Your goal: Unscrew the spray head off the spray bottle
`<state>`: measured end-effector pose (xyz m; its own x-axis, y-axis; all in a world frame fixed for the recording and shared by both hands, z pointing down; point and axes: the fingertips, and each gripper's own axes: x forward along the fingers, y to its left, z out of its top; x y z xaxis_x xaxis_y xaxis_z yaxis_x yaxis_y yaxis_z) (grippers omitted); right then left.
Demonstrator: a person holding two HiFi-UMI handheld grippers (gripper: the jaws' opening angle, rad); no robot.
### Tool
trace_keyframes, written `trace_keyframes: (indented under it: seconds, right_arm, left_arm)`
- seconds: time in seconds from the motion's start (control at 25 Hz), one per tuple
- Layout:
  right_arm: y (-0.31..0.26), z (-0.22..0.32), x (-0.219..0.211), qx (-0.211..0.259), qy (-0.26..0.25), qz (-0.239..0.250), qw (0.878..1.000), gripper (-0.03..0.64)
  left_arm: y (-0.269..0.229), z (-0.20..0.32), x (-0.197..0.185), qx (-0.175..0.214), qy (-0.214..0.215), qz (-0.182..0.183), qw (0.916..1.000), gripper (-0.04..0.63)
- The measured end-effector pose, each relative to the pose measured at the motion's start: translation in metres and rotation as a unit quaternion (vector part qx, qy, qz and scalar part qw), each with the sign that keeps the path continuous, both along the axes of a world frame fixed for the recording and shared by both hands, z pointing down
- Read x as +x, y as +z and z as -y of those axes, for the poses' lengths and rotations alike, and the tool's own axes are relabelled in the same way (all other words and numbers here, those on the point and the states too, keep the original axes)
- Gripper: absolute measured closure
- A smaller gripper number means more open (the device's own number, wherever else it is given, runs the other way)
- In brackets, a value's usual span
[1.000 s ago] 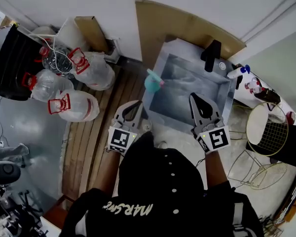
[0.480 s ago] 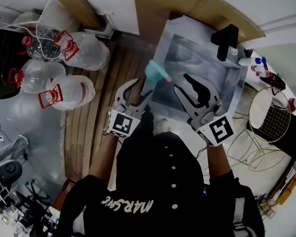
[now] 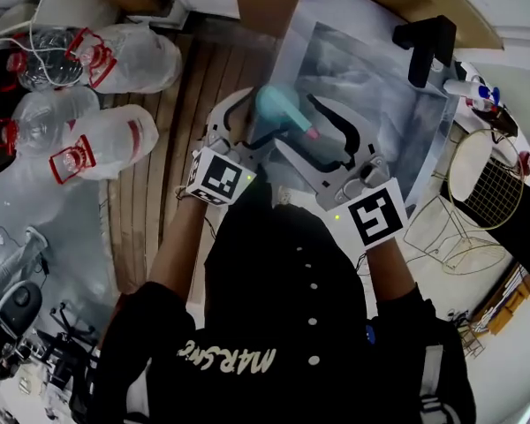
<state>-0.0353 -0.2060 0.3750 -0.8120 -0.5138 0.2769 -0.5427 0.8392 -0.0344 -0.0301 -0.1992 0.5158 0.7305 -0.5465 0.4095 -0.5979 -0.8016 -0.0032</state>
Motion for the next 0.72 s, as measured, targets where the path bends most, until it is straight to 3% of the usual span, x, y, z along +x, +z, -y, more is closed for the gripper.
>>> trace_keyframes:
  seconds: [0.2,0.4,0.56,0.72]
  right_arm:
    - [0.024,0.008,-0.010,-0.012,-0.003,-0.012,1.000,0.359]
    - [0.051,0.011,-0.013,-0.013,-0.030,-0.065,0.997,0.373]
    - [0.055,0.015,-0.011,-0.003,-0.031,-0.069,0.997,0.462]
    - [0.054,0.012,-0.014,-0.002,-0.055,-0.062,0.997,0.474]
  left_arm:
    - [0.012,0.010,0.009,-0.012,0.020,-0.013,0.9996,0.207]
    - [0.027,0.014,0.018,-0.014,0.041,-0.005,0.9991,0.207]
    - [0.029,0.015,0.021,-0.011,0.059,-0.008,0.9982,0.207]
    - [0.028,0.014,0.020,-0.010,0.074,-0.009,0.9972,0.209]
